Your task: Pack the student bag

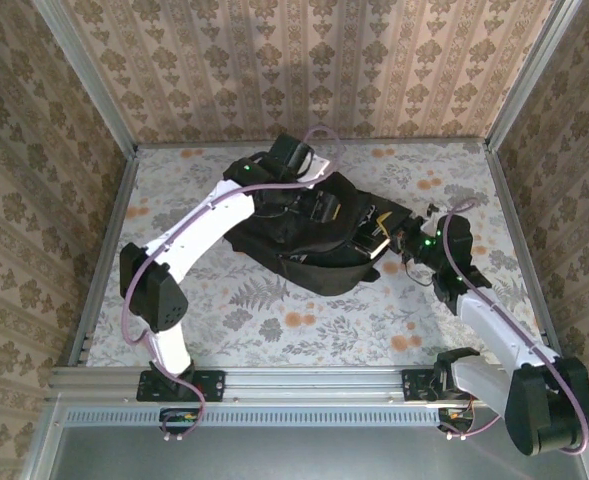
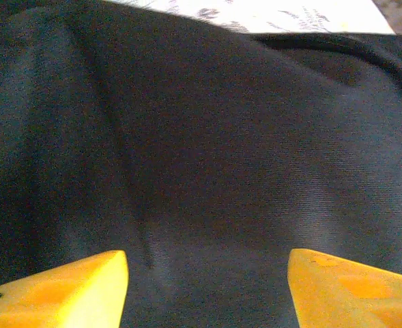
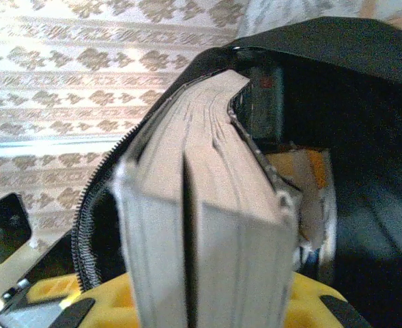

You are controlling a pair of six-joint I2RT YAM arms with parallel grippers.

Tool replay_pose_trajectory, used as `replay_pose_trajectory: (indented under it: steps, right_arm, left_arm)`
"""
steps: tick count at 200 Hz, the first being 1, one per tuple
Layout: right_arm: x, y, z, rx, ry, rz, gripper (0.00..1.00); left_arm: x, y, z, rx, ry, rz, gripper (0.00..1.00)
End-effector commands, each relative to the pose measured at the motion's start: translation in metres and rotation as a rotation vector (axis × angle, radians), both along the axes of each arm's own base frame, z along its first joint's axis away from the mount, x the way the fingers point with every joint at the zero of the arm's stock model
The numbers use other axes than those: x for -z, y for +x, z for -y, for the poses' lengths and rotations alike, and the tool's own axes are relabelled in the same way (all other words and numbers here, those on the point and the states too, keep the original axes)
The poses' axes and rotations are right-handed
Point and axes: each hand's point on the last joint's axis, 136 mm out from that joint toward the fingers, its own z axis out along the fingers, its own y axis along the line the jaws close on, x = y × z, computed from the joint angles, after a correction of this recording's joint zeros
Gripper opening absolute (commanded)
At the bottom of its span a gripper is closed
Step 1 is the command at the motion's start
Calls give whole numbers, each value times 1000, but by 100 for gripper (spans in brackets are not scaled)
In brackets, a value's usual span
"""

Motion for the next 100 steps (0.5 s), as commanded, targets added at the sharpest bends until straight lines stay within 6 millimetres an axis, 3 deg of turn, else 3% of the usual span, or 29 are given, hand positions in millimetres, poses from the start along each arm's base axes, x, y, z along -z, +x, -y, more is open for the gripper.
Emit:
replay_pose_trajectory:
  steps: [1,38,66,100]
  right_arm:
    - [-91,-7,-20,-137,26,335,0]
    - [-98,-13,-23,-157,-26,356,0]
    - [-98,-12,-24,-161,-11,352,0]
    - [-98,-11,-28,-168,0,352,0]
  left_arm:
    - [-40,-9,-7,-1,-17,70,70]
    - [-60,-16,9,8,-18,127,79]
    - [-49,-15,15,1,90,179,84]
    - [-36,2,7,-75,303,301,86]
